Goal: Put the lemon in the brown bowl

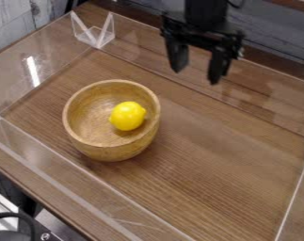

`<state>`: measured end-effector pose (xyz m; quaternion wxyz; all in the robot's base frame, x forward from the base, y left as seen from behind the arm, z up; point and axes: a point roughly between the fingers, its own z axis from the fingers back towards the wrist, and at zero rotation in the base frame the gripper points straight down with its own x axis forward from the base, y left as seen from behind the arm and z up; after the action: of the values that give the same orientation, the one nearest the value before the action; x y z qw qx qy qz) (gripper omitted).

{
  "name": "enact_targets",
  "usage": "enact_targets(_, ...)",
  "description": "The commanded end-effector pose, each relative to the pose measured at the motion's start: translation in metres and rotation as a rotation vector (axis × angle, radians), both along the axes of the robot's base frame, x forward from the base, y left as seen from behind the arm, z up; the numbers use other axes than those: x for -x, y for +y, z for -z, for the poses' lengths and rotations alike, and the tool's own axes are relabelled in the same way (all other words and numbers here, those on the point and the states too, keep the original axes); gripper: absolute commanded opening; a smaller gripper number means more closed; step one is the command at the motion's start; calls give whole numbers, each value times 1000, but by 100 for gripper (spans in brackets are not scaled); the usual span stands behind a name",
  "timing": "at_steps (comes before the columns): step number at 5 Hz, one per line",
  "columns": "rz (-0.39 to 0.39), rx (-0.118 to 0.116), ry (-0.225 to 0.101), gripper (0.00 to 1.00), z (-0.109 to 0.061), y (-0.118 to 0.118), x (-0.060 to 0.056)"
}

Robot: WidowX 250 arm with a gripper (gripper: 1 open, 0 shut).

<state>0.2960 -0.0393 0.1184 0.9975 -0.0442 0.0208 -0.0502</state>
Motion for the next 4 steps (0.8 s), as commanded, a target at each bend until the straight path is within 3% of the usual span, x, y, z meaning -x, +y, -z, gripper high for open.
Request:
enact_targets(1, -15, 12, -55, 100, -4, -20, -8)
enact_targets(2, -37, 23, -71, 100, 2, -34, -10)
enact_targets(4, -34, 36, -57, 100, 11, -46, -11)
